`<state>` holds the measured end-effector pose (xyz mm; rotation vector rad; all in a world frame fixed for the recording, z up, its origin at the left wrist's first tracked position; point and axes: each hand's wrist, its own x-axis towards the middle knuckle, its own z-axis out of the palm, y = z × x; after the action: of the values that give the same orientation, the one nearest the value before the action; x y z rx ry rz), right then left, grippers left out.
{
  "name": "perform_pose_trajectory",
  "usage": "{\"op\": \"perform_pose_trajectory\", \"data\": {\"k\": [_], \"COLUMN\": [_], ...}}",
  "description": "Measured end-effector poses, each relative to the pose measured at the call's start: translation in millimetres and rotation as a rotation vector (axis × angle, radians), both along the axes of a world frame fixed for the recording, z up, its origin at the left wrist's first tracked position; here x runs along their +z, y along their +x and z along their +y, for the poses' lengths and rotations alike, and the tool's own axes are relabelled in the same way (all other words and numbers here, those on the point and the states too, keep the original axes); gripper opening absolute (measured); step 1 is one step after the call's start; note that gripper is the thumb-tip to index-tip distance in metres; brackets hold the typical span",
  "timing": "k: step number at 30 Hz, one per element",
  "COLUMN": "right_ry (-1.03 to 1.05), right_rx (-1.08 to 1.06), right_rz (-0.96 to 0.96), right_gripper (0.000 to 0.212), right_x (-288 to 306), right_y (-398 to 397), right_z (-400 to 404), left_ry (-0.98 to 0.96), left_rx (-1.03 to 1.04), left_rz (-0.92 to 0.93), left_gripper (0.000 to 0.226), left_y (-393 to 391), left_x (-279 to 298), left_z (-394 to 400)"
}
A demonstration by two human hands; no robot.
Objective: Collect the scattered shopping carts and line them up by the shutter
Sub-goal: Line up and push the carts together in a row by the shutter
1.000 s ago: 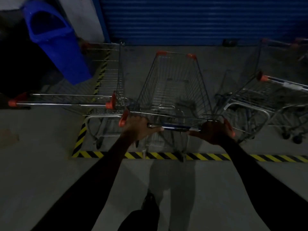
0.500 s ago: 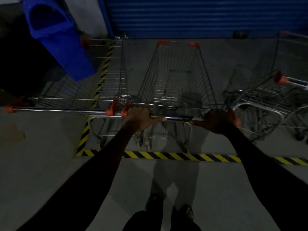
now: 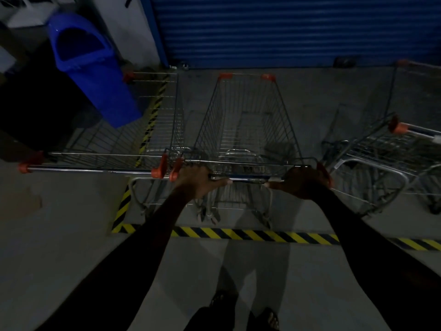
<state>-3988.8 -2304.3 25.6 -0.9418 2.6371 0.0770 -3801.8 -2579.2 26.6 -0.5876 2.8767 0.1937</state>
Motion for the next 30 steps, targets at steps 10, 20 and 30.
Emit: {"op": "perform_pose_trajectory", "data": {"k": [10, 20, 30], "right_ry": [0.016, -0.064, -0.601], "right_rx": [-0.074, -0.011, -0.136], "right_rz": [-0.012, 0.102, 0.238], "right_gripper": [0.094, 0.103, 0.047], "right_x": [3, 12, 19], "right_y": [8, 20, 61], "right_z": [0, 12, 52], "left_ry": [0.014, 0.063, -0.014], "left_rx": [-0.004, -0.044, -0.093], "left_rz": [0.082, 0.236, 0.489], "left_gripper": [0.097, 0.097, 0.053], "left_y": [4, 14, 20], "left_x": [-2, -13, -10], "left_z": [0, 4, 58]}}
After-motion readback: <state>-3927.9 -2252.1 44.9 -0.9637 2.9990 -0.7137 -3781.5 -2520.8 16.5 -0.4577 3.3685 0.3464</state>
